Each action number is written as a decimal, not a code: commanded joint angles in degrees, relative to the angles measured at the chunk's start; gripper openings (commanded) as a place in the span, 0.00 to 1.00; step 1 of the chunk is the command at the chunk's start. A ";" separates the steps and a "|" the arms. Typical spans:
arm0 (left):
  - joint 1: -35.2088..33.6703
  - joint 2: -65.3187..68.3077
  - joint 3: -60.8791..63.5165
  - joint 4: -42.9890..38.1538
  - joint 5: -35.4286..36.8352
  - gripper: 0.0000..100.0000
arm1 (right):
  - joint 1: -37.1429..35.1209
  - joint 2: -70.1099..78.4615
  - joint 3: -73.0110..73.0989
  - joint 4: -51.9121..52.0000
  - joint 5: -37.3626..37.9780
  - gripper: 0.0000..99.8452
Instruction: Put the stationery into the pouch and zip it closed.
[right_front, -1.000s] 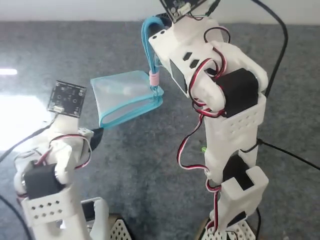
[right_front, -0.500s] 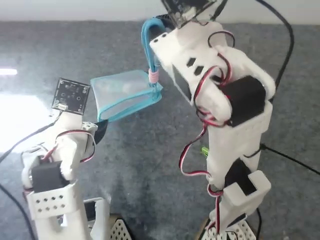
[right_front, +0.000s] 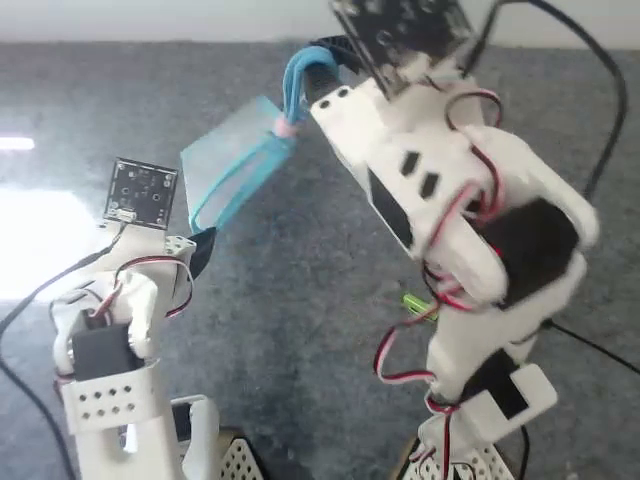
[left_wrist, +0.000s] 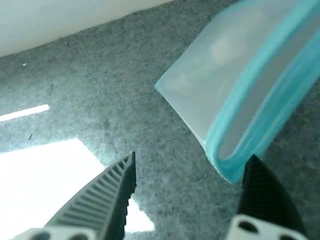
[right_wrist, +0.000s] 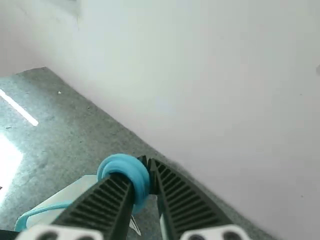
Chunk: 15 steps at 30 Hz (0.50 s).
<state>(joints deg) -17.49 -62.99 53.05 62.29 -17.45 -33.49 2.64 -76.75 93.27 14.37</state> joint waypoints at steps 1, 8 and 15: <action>-0.35 0.35 0.48 -3.78 2.64 0.32 | -0.66 -6.02 -2.11 1.54 0.26 0.01; -0.35 0.35 0.92 -5.36 5.45 0.32 | -0.57 -10.68 -2.11 4.35 0.26 0.01; 1.85 -0.09 0.66 -6.33 5.63 0.32 | -1.80 -11.74 -2.11 7.60 0.09 0.01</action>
<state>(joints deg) -17.41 -62.55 54.46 58.15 -12.97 -33.76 -7.56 -76.75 99.60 14.37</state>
